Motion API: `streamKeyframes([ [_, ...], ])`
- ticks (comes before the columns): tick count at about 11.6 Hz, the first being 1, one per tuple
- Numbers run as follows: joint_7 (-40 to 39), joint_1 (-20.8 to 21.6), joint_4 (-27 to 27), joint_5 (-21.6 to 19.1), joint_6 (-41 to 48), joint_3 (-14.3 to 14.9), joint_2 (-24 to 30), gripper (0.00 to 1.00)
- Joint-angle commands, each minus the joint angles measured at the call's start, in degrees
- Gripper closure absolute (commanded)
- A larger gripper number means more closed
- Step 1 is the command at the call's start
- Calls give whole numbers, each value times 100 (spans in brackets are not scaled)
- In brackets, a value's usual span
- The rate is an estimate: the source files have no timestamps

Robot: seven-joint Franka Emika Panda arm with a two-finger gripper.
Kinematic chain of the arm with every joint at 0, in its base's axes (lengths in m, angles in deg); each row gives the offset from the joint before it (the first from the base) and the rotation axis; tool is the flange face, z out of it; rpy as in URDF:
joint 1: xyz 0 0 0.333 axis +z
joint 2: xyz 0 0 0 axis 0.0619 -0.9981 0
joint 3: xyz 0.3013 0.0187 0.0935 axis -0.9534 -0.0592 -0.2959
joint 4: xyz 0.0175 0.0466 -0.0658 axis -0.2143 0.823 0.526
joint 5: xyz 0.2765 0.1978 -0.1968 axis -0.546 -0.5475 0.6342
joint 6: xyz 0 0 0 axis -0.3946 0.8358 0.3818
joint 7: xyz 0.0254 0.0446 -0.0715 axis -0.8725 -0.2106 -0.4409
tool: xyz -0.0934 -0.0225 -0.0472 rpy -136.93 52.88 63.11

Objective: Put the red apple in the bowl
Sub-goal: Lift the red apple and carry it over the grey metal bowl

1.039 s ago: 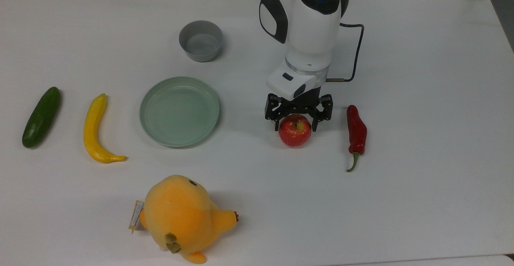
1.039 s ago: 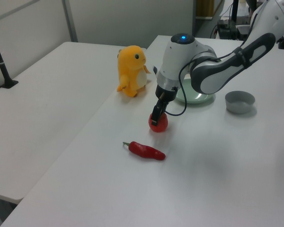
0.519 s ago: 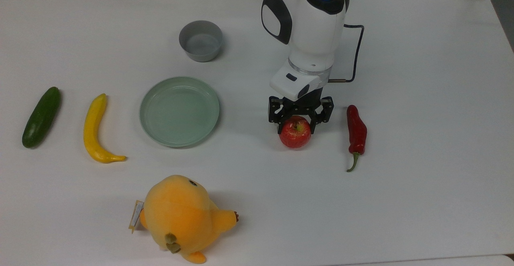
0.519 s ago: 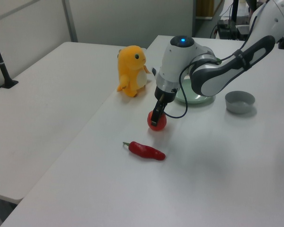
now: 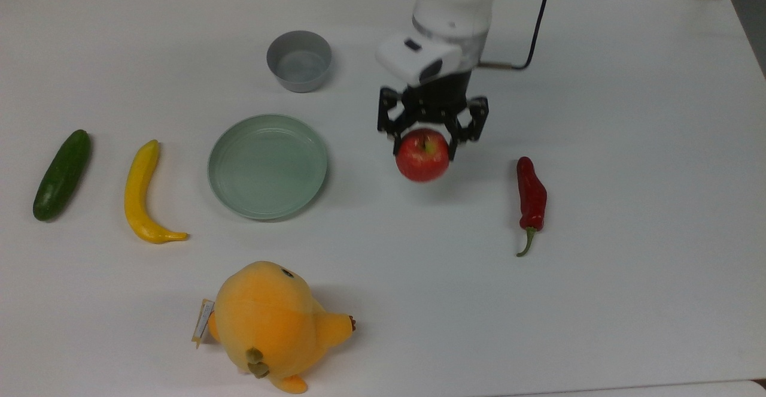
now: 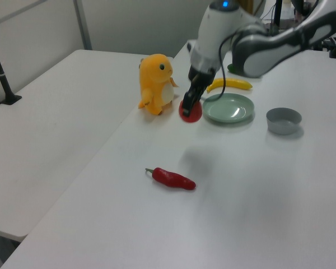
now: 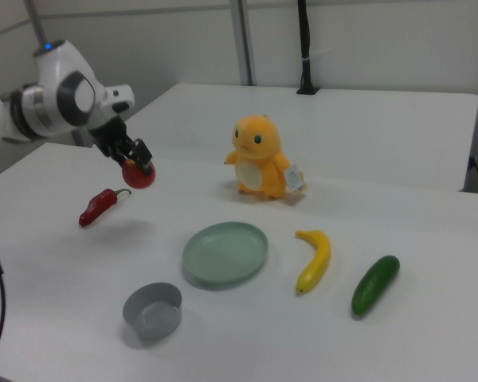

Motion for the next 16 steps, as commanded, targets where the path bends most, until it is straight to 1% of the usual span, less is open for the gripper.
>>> streamKeyframes([
  [1, -224, -119, 382, -682, 1136, 69, 1096, 82],
  [3, -811, -137, 645, -1183, 1787, 297, 1729, 82],
  [5, -1313, -145, 873, -1465, 2481, 490, 2187, 82],
  [6, -1707, -146, 970, -1658, 2815, 648, 2389, 82],
  [7, -2155, -146, 1084, -1790, 3175, 771, 2583, 82],
  [9, -2806, -154, 1522, -1836, 3530, 930, 2943, 82],
  [11, -3160, -285, 2076, -1836, 3487, 948, 3173, 82],
  [13, -3362, -470, 2463, -1792, 3286, 957, 3174, 81],
  [15, -3416, -611, 2912, -1704, 2646, 992, 3156, 81],
  [16, -3416, -637, 3157, -1573, 2304, 1001, 3147, 81],
])
